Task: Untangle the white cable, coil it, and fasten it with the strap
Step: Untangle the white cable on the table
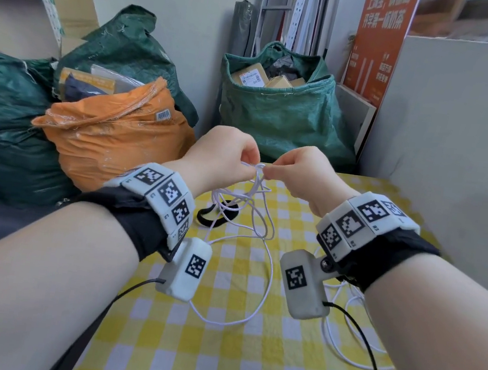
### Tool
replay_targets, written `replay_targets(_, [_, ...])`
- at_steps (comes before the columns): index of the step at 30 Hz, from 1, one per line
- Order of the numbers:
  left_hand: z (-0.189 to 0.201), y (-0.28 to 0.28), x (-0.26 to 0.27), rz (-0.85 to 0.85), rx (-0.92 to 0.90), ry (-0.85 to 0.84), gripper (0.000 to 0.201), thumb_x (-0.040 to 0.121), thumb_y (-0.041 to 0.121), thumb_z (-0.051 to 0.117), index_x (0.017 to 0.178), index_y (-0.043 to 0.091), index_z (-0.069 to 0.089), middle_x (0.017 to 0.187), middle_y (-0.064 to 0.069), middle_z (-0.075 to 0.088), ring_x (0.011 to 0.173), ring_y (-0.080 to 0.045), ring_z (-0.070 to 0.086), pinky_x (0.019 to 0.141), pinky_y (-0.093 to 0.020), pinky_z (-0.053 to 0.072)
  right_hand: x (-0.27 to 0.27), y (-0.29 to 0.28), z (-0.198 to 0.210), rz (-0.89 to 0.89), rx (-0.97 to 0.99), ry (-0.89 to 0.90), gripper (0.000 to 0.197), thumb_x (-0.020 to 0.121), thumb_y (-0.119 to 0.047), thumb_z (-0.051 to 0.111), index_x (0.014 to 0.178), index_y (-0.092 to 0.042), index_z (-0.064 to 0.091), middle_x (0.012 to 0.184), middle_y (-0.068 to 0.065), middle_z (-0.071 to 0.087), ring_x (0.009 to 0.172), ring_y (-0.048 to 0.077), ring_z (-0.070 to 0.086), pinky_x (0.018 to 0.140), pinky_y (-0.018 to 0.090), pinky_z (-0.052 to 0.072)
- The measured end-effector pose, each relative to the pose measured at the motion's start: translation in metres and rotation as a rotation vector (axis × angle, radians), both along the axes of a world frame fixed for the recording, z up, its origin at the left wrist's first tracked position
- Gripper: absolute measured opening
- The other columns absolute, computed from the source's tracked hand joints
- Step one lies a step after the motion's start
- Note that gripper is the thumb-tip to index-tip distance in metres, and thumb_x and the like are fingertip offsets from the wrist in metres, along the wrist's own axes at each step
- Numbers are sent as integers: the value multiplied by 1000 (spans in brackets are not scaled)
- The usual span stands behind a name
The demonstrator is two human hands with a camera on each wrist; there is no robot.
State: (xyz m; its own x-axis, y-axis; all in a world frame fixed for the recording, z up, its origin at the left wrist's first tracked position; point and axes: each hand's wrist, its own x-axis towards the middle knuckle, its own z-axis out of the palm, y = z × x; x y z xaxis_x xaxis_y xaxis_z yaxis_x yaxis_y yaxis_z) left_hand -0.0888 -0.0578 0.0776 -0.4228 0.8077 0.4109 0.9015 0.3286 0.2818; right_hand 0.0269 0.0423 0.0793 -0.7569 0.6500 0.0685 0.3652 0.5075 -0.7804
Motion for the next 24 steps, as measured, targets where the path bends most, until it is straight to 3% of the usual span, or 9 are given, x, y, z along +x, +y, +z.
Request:
replay_targets(3, [1, 2, 4, 33, -58, 109, 13, 81, 26, 66, 86, 16, 74, 70, 7, 57, 73, -13, 54, 68, -28, 48, 0, -1, -1, 11, 25, -10, 19, 81, -27, 71, 68, -16, 64, 50, -4, 42, 46, 10, 37, 46, 23, 31])
replay_targets(6, [4, 3, 7, 30, -71, 67, 12, 82, 22, 66, 86, 14, 74, 71, 5, 59, 74, -12, 56, 67, -24, 44, -1, 0, 0, 9, 62, -14, 14, 81, -27, 71, 79, -12, 70, 53, -2, 48, 47, 10, 40, 47, 21, 34])
replay_targets(8, [7, 1, 5, 36, -41, -49, 10, 81, 14, 65, 85, 12, 73, 71, 4, 63, 70, -10, 59, 64, -22, 43, 0, 2, 2, 13, 105, -14, 13, 82, -25, 70, 81, -13, 71, 57, -2, 51, 48, 10, 43, 46, 20, 34])
replay_targets(11, [7, 0, 0, 51, 69, -393, 16, 81, -1, 58, 85, 10, 68, 67, -2, 65, 49, -4, 61, 48, -16, 45, 0, 4, 2, 17, 173, -5, 9, 83, -19, 68, 81, -12, 73, 58, -3, 53, 49, 8, 44, 46, 19, 35])
replay_targets(13, [6, -3, -3, 73, 140, -575, 20, 80, -6, 55, 81, 11, 64, 67, -7, 63, 44, -6, 58, 43, -16, 44, -1, 3, 1, 23, 203, 10, 8, 82, -17, 67, 81, -12, 73, 60, -3, 56, 51, 9, 46, 48, 20, 39])
replay_targets(17, [6, -6, -5, 72, 224, -799, 28, 77, -16, 44, 71, 7, 59, 65, -11, 59, 51, -17, 59, 49, -25, 53, -2, 2, -1, 46, 236, 65, 9, 82, -13, 64, 79, -12, 72, 65, -3, 59, 55, 9, 48, 52, 20, 42])
replay_targets(19, [6, -6, -4, 77, 248, -866, 31, 77, -17, 39, 70, 5, 60, 65, -12, 58, 50, -16, 61, 52, -26, 56, -4, 2, -2, 40, 254, 105, 11, 82, -11, 62, 78, -11, 72, 67, -2, 61, 53, 9, 47, 51, 19, 41])
replay_targets(24, [8, -10, -3, 24, 108, -820, 19, 85, -3, 50, 81, -1, 69, 70, -15, 62, 60, -17, 60, 60, -25, 56, -9, 5, -10, -23, 286, 189, 14, 82, -9, 57, 76, -5, 69, 61, -2, 54, 51, 9, 42, 47, 19, 37])
